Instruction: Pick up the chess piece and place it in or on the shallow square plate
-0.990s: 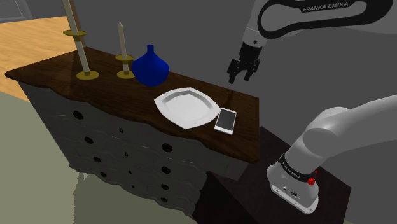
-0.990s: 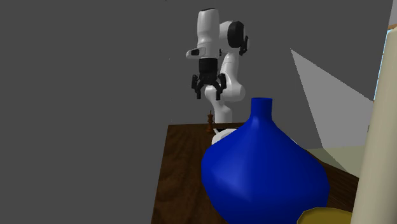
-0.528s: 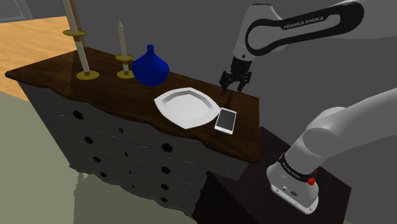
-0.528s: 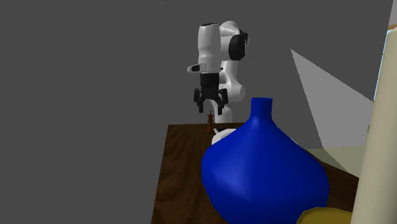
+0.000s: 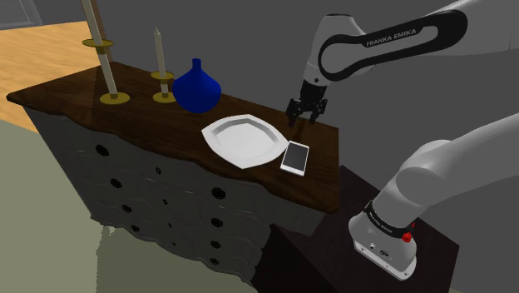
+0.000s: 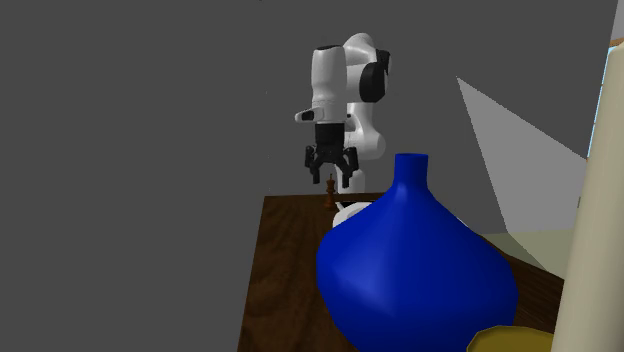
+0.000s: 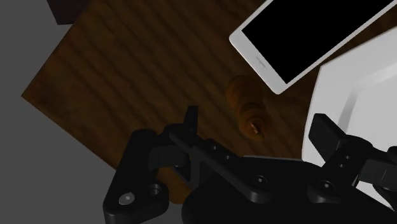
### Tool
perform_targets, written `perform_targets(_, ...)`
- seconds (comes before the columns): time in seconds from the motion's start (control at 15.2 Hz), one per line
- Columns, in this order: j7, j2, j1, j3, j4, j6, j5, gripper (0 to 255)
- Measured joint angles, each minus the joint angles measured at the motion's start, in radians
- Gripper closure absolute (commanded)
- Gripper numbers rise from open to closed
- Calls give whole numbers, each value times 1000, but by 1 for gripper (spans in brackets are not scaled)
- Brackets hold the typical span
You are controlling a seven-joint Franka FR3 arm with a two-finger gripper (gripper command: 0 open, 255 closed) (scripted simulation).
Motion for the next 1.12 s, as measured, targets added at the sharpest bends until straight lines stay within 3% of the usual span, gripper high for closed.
perform_targets(0.07,0,0,0,0,0,0,0,0)
perform_targets(0.13,0,0,0,0,0,0,0,255)
perform_targets(0.79,0,0,0,0,0,0,0,255)
perform_targets(1.12,2,-20,0,-3,41,-61,-2,255)
